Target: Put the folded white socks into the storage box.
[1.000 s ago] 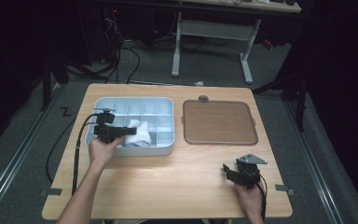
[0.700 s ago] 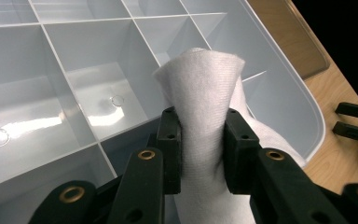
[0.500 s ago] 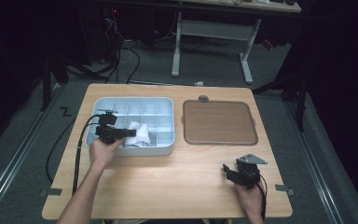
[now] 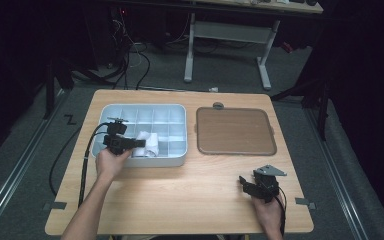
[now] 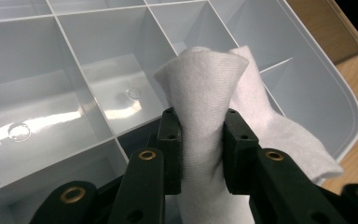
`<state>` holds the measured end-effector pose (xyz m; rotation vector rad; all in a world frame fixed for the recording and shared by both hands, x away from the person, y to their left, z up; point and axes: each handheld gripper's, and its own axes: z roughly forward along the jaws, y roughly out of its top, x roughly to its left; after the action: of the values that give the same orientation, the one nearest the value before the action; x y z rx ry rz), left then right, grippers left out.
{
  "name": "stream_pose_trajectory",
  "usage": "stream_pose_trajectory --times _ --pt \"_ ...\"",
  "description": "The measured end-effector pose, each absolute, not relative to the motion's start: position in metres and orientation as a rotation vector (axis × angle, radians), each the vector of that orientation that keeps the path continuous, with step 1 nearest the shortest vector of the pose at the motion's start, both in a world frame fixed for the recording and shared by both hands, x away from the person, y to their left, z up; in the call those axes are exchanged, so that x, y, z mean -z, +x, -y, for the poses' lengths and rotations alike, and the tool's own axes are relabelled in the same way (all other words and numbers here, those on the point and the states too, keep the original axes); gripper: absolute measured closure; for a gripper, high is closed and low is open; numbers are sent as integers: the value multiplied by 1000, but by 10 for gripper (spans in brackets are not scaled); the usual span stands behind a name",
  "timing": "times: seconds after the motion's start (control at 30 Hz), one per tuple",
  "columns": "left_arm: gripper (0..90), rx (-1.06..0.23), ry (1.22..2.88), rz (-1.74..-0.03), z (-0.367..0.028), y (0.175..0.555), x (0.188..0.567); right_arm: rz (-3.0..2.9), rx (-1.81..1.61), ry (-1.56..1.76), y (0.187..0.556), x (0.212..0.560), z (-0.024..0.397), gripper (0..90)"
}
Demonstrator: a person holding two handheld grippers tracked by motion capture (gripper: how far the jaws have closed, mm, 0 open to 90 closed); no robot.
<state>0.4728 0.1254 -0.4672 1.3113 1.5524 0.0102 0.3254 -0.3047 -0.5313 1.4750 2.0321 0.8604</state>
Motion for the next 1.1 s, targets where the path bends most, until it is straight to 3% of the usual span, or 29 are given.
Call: stream_pose_trajectory --times 1.1 --pt "753 -119 1470 -1545 -116 466 476 -2031 -860 1476 325 531 305 374"
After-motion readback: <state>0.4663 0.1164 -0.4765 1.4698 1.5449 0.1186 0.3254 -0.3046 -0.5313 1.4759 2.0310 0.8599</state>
